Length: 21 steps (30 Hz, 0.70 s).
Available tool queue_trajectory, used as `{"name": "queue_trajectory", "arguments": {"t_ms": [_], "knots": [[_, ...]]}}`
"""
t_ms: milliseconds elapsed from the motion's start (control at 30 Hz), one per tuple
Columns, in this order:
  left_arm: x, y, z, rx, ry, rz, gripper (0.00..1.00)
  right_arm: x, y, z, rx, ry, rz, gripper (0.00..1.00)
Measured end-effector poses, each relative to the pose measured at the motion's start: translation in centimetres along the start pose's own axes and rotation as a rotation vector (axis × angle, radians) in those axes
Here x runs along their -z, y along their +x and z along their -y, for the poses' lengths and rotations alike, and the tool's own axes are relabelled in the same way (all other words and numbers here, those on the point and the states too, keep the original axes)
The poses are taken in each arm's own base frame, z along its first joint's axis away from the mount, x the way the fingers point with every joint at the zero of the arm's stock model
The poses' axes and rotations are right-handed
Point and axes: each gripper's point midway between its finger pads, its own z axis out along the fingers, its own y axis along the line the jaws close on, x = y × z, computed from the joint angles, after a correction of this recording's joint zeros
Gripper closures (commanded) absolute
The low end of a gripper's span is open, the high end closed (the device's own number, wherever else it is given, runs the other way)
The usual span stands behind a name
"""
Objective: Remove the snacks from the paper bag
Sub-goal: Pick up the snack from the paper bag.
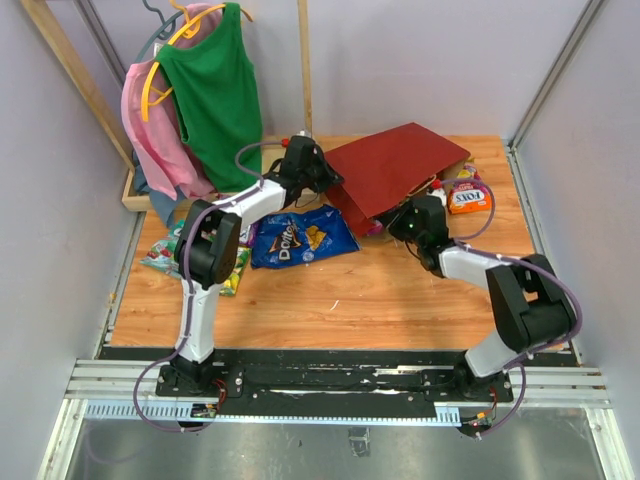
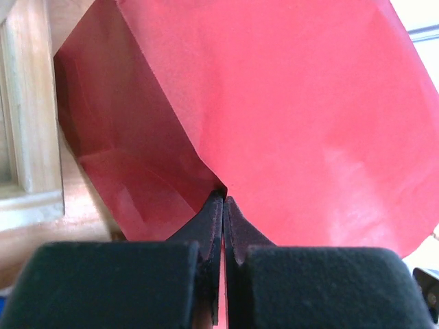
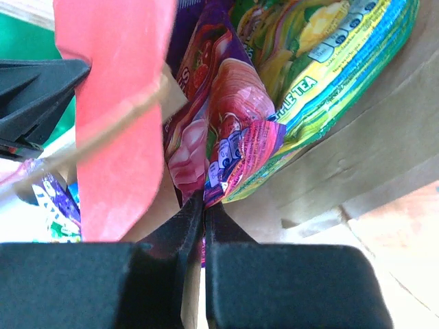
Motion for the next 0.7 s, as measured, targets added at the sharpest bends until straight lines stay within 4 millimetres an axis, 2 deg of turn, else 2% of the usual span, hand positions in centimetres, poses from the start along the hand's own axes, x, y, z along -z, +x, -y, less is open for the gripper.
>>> {"name": "queue_trajectory", "arguments": {"t_ms": [133,300,533,700], "knots": [[1.2,0.2,0.3,0.016,0.007,0.003,0.99,2.2,0.0,-0.2,0.032,0.005,0.003,0.99],[1.7,-0.2,0.6,0.018,0.008,0.012,1.0,4.7,0.2,-0.5,0.081,-0.004,0.007,0.99],[1.8,-0.5,0.4,-0.022,-0.015,0.017,0.99,8.4,1.2,1.1,0.173,0.007,0.002,0.99],[1.9,-0.8,-0.1,-0.077,-0.033,0.024,1.0,10.3,2.7,2.5,0.232,0.008,-0.032,0.99]]}}
